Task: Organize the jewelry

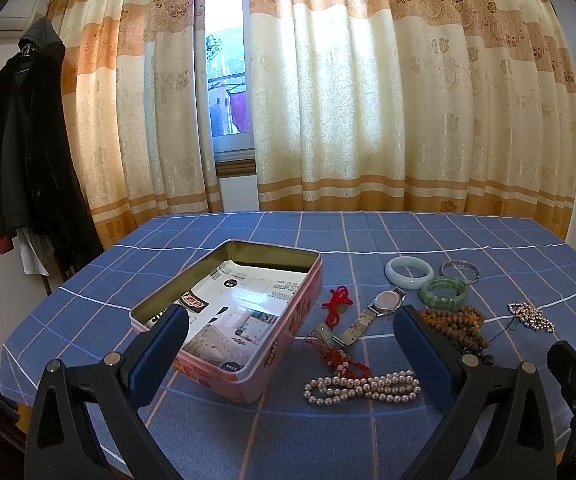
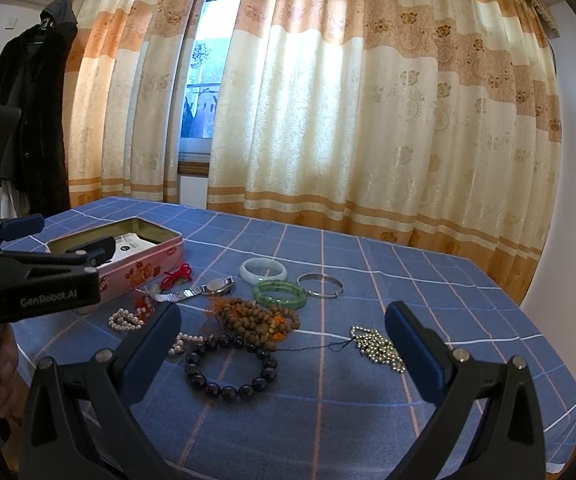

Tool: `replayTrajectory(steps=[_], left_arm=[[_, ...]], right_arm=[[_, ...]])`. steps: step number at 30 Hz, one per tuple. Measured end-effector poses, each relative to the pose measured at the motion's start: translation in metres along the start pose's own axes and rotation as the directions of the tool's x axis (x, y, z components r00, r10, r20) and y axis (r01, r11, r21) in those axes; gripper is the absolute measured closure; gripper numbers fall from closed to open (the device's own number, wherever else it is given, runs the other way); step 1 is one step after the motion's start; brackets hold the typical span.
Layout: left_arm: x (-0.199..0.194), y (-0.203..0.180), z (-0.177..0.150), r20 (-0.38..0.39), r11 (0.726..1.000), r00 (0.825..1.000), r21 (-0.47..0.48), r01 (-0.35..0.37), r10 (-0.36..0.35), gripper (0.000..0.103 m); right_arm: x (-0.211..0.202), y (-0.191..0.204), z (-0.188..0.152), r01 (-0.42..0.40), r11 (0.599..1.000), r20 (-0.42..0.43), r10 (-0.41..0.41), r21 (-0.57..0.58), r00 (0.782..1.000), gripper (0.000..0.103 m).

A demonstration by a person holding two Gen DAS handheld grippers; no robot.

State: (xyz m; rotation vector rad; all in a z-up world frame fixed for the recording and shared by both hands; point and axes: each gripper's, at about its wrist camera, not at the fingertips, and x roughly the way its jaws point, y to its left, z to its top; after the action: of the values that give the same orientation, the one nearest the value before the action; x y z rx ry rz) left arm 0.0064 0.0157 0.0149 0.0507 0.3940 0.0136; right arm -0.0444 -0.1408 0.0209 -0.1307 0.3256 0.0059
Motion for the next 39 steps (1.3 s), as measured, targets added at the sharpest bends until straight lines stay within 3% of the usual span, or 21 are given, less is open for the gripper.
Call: replayTrajectory(steps=[14,25,31,36,39], left_arm=[[0.0,0.0,0.001,-0.003,1.0,1.0,0.004,-0.005,0.005,0.001],[0.014,0.018,-0.025,-0.056,0.999,0.997,0.014,-0.043,0.044,0.001],[0.024,0.009,-0.039,-0.11,0.998,0.993,0.041,0.041,-0.036,0.001],[0.037,-0.017,-0.039,-0.164,0.984,0.974,0.063,0.167,-0.155,0.002],[0.051,-0.029,-0.04,-0.224,0.975,0.955,0.068,0.214,-0.194,0.02]], right_arm=[[0.0,-0.001,0.001,0.001,1.0,-0.003,-0.001,0.004,1.0,0.0],[0.005,-0.021,-0.011,0.016,1.0,-0.032,-0.015,0.022,0.999,0.0],[0.02,-0.042,-0.03,0.023,0.998,-0.097,-0.017,0.064,0.995,0.0],[0.025,-0.047,-0.037,0.011,0.997,-0.122,-0.001,0.078,0.993,0.005],[0.027,-0.047,-0.041,-0.008,0.996,-0.126,0.019,0.088,0.992,0.005]])
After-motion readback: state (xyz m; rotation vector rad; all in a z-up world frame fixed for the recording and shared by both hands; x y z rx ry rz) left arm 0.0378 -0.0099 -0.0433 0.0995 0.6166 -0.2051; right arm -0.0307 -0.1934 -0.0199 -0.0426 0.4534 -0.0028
